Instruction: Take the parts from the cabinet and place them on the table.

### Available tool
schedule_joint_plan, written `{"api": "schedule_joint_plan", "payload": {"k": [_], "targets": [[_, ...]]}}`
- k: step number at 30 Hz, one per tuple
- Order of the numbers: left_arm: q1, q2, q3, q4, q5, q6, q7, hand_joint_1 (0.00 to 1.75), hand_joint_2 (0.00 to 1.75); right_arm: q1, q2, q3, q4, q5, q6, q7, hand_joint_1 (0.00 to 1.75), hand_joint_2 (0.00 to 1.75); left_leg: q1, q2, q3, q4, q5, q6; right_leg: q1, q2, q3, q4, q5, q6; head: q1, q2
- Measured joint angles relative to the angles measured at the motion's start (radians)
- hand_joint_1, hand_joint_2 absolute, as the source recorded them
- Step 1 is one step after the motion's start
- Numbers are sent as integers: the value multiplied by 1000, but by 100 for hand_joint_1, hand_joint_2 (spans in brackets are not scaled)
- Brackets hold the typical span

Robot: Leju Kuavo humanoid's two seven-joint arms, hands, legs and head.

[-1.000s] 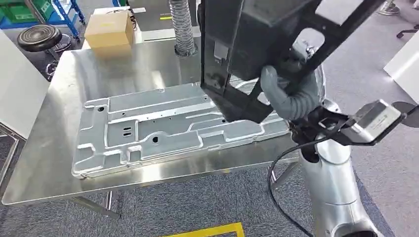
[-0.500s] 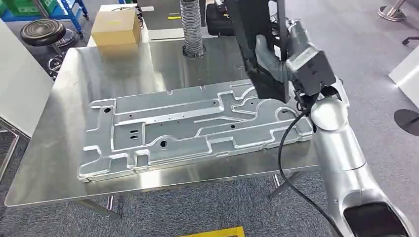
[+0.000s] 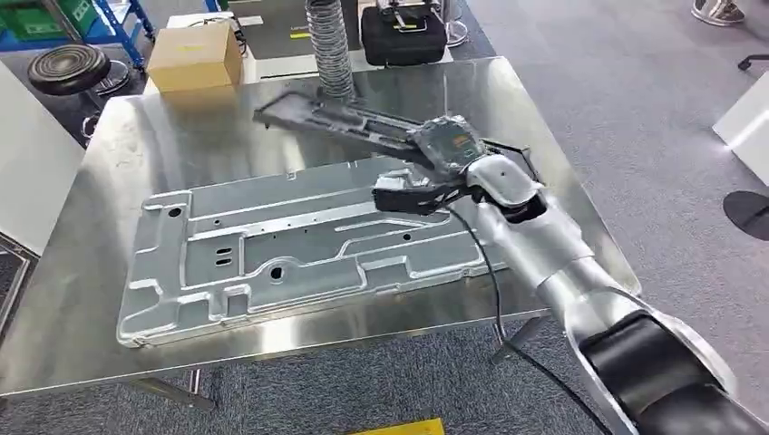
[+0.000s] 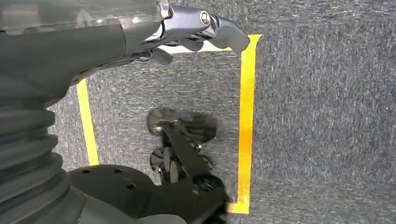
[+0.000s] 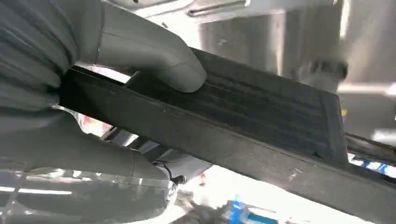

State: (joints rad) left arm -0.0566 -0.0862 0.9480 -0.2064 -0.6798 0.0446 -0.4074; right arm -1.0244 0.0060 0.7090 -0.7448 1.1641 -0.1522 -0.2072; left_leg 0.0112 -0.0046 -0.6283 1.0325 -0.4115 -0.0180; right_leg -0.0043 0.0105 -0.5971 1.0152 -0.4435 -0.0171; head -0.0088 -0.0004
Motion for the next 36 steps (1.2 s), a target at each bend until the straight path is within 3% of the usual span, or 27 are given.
{"api": "schedule_joint_plan", "payload": {"k": [1, 4, 6, 7, 9, 10, 11, 12, 13, 15, 16, 19, 21, 22, 25, 26, 27, 28, 30, 31, 35, 36], "targets": [[-1, 0, 0, 0, -2, 0, 0, 0, 175, -9, 16, 22, 22, 19, -7, 4, 175, 175, -6, -1, 14, -11, -14, 3, 7, 0, -4, 2, -1, 4, 1, 0], [-2, 0, 0, 0, -10, -1, -5, 0, 175, -19, 84, 96, 84, 82, -9, 5, 175, 175, -9, -1, 12, -16, -14, 10, 3, 1, -5, -3, 1, 16, 1, 0], [-3, -2, 0, 0, -11, -4, -10, 0, 175, -22, 115, 136, 108, 94, -11, 1, 175, 175, 4, 2, 23, -34, -7, 20, 5, 0, -5, 10, -14, 25, 0, 0], [-4, -2, 1, 0, -11, -6, -14, 0, 175, -25, 130, 149, 115, 97, -13, -1, 175, 175, 4, 3, 25, -36, -7, 25, 6, -3, -25, 51, -41, 28, 4, 0], [-6, -2, 1, 0, -16, -10, -18, 0, 175, -26, 154, 176, 132, 99, -29, -8, 175, 175, 4, 3, 25, -36, -8, 27, -1, -4, -107, 217, -116, 35, 3, 0], [-6, -2, 1, 0, -20, -11, -19, 0, 175, -24, 164, 189, 139, 99, -33, -10, 175, 175, 4, 3, 25, -35, -9, 28, -2, -4, -149, 296, -139, 37, 4, 0], [-6, -2, 1, 0, -21, -12, -19, 0, 175, -22, 171, 198, 145, 99, -37, -16, 175, 175, 4, 2, 26, -35, -10, 28, -4, -5, -167, 324, -136, 38, 5, 0], [-6, -2, 1, 0, -23, -13, -19, 0, 175, -20, 179, 207, 149, 93, -48, -19, 175, 175, 4, 0, 27, -34, -11, 27, -6, -5, -163, 303, -111, 38, 4, 0], [-4, -2, 1, 0, -23, -13, -19, 0, 175, -19, 182, 212, 152, 85, -62, -27, 175, 175, 4, -2, 29, -33, -14, 26, -7, -5, -133, 232, -64, 36, 4, 0], [-2, -3, 1, 0, -29, -13, -19, 0, 175, -19, 190, 216, 157, 69, -87, -40, 175, 175, 4, -4, 33, -29, -20, 19, -5, -6, -44, 39, 27, 23, 5, 0], [-3, -3, 1, 0, -29, -13, -19, 0, 175, -19, 195, 218, 159, 59, -102, -51, 175, 175, -2, -4, 30, -26, -24, 13, 4, -8, -27, 6, 15, 20, 4, 0], [-3, -3, 4, 0, -29, -7, -35, 0, 175, -2, 211, 223, 166, 31, -140, -85, 175, 175, 1, -1, 34, -29, -25, -3, 7, -3, -30, 3, 17, 10, 4, 0], [-3, -2, 5, 0, -32, -1, -43, 0, 175, 16, 218, 228, 166, 18, -154, -97, 175, 175, 5, -1, 35, -25, -35, -13, -4, -5, -17, -14, 24, -3, 4, 0], [-2, -3, 6, 0, -33, 1, -49, 0, 175, 24, 218, 228, 169, 12, -160, -102, 175, 175, 3, -1, 24, 7, -59, -17, -4, -6, -13, -18, 24, -7, 1, 0], [-2, -3, 6, 0, -41, 2, -53, 0, 175, 50, 221, 229, 176, -14, -177, -119, 175, 175, 7, -1, -85, 234, -163, -29, 0, -6, -11, -18, 22, -13, -3, 0], [0, -3, 6, 0, -42, 3, -54, 0, 175, 68, 221, 229, 182, -27, -182, -129, 175, 175, 7, -1, -113, 286, -171, -31, 1, -6, -11, -17, 21, -14, -4, 0], [0, -3, 6, 0, -44, 4, -54, 0, 175, 86, 221, 229, 188, -37, -191, -138, 175, 175, 8, -1, -112, 277, -152, -31, 1, -5, -10, -17, 20, -14, -3, 0], [0, -3, 6, 0, -44, 4, -55, 0, 175, 102, 221, 229, 192, -41, -197, -143, 175, 175, 8, -1, -87, 220, -112, -30, 1, -4, -9, -15, 18, -12, -4, 0], [-1, -2, 7, 0, -46, 6, -55, 0, 175, 125, 221, 231, 200, -44, -205, -148, 175, 175, 9, 0, 3, 34, -20, -25, 0, 0, -6, -9, 11, -6, -4, 0], [-2, -2, 7, 0, -47, 6, -56, 0, 175, 133, 221, 231, 205, -44, -206, -150, 175, 175, 8, -2, 30, -14, -28, -19, 4, 1, -7, -6, 7, -1, -3, 0], [-1, -3, 13, 0, -51, 12, -58, 0, 175, 153, 220, 236, 230, -41, -205, -154, 175, 175, 1, -2, 31, -21, -28, 2, 6, 3, -7, -6, 8, 17, -3, 0], [-1, -3, 15, 0, -52, 13, -60, 0, 175, 154, 219, 236, 235, -41, -205, -154, 175, 175, 10, 0, 36, -30, -24, 10, 9, 2, -8, -3, 2, 23, -3, 0]]}}
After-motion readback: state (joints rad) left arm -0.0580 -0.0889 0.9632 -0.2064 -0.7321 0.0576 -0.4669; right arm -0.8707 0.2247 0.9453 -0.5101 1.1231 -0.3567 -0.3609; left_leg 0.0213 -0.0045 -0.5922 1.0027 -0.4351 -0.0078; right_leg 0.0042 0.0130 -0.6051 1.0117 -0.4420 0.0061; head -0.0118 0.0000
